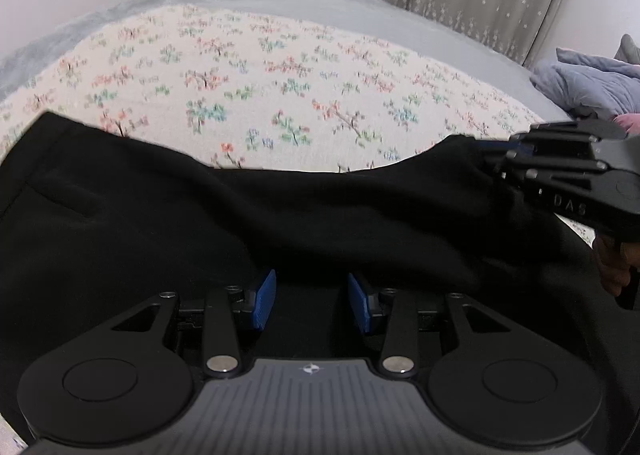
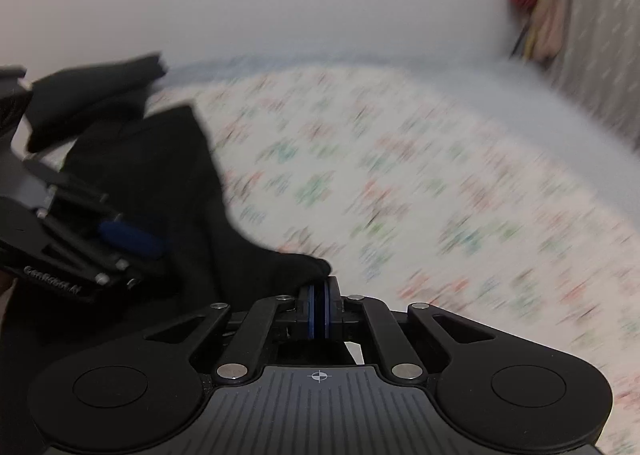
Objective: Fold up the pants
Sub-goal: 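Grasp the folded end of the black trousers with the right gripper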
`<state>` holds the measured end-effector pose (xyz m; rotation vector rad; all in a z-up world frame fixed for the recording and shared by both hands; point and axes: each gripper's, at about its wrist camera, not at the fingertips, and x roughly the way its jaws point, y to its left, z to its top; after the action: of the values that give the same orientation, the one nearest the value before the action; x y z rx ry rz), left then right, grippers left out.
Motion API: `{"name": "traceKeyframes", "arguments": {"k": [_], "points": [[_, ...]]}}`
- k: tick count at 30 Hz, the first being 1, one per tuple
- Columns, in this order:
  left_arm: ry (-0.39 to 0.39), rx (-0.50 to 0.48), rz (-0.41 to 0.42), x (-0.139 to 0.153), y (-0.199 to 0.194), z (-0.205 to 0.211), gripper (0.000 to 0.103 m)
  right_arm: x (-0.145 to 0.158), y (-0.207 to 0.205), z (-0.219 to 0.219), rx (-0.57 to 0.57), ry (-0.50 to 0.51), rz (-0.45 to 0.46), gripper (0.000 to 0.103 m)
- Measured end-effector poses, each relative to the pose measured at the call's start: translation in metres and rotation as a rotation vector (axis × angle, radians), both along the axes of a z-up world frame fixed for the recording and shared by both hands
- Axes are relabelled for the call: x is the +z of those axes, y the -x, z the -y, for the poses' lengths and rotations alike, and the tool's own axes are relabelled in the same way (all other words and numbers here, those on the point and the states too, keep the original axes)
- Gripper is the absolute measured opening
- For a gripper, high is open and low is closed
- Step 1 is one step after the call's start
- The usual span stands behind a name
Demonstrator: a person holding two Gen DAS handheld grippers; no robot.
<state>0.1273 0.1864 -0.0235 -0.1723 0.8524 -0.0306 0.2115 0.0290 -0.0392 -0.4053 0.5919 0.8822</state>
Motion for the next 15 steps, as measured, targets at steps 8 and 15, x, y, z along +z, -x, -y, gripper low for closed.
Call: {"name": "traceKeyframes", "arguments": {"k": [8,15], "points": [[-0.074,-0.016,-0.034,-0.004,0.001,0.006,0.056,-0.014,-0.008,-0.02,-0.053,0.122,0.101,0.001],[-0.056,0.003,-0.034,-0.002,0.002,-0.001,0.053,-0.035,-0.016,-0.031,-0.101,0.189,0.119,0.001]]}}
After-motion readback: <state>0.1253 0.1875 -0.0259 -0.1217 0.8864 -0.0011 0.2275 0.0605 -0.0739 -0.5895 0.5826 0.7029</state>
